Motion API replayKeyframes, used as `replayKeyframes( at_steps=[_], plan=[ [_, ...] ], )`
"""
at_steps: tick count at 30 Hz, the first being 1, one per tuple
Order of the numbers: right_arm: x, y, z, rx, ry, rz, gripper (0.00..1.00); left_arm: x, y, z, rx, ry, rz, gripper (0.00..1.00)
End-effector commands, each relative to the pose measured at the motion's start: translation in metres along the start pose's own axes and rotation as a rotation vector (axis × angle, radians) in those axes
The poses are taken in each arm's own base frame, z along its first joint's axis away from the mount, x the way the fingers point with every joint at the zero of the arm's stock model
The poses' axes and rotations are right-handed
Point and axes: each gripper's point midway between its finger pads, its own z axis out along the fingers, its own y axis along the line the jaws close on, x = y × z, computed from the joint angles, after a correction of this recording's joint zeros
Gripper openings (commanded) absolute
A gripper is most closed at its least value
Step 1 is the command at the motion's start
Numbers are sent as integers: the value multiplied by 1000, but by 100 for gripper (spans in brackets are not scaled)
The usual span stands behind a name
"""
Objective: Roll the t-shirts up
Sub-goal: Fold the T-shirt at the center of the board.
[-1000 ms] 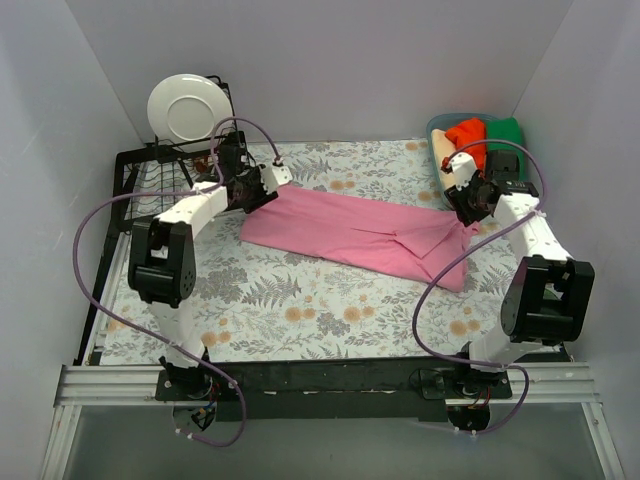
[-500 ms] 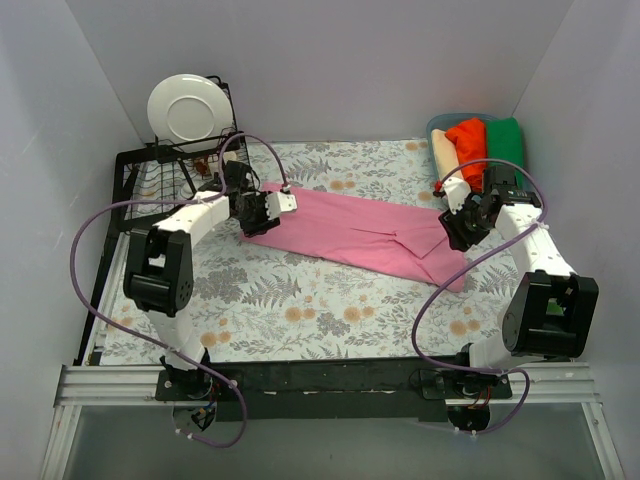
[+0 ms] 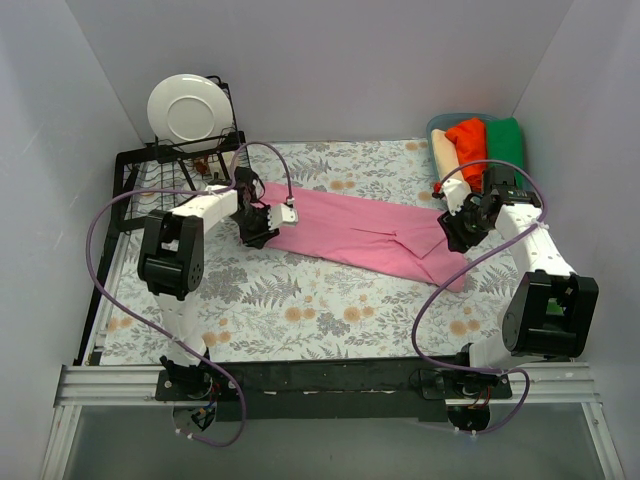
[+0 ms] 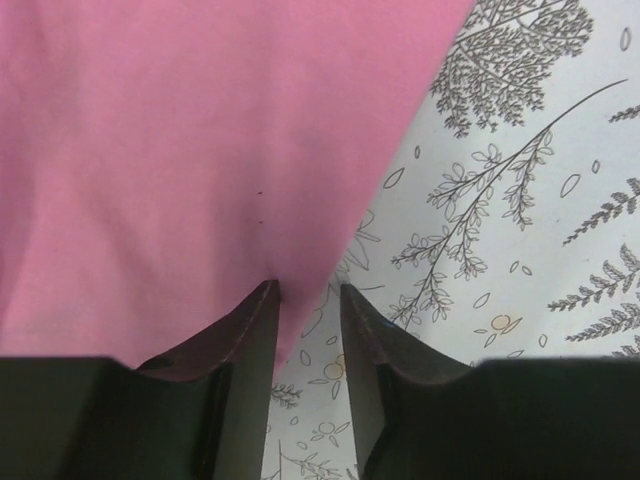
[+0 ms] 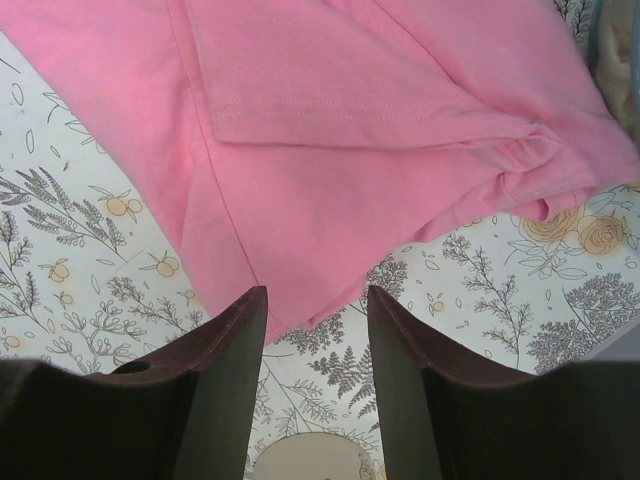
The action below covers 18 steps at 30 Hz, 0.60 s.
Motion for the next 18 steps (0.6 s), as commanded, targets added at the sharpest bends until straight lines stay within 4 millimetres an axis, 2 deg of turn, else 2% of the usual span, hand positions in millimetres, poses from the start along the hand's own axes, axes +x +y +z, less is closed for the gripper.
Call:
replayKeyframes(
  at_steps=[1,4,5,8,11,12,14,15,17,18],
  plan=[
    [-7,1,2,-23,-27,-6,53,8,-7,1,22,31,4,25],
    [-10,-3,5,-17,-32,-7,52,12,-9,10,17,58,8,10],
    [-10,-4,6,-17,-32,-7,52,15,-12,12,22,67,7,0],
    [-12,-9,8,-8,-29,-15,52,12,-20,18,52,79,7,0],
    [-12,-12,9,-7,-21,-45,51,6,-42,14,119,90,-8,0],
    [-11,-12,9,-10,-20,-55,50,6,-56,12,158,103,-21,0],
    [-10,-11,9,-18,-14,-68,51,1,-69,-1,167,91,-17,0],
    [-9,-10,11,-26,-10,-85,50,8,-88,-4,207,111,-27,0],
    [-7,-10,11,-32,-2,-98,50,6,-102,-18,208,104,-32,0],
    [-6,-10,12,-37,4,-103,50,9,-119,-21,249,106,-53,0]
  ],
)
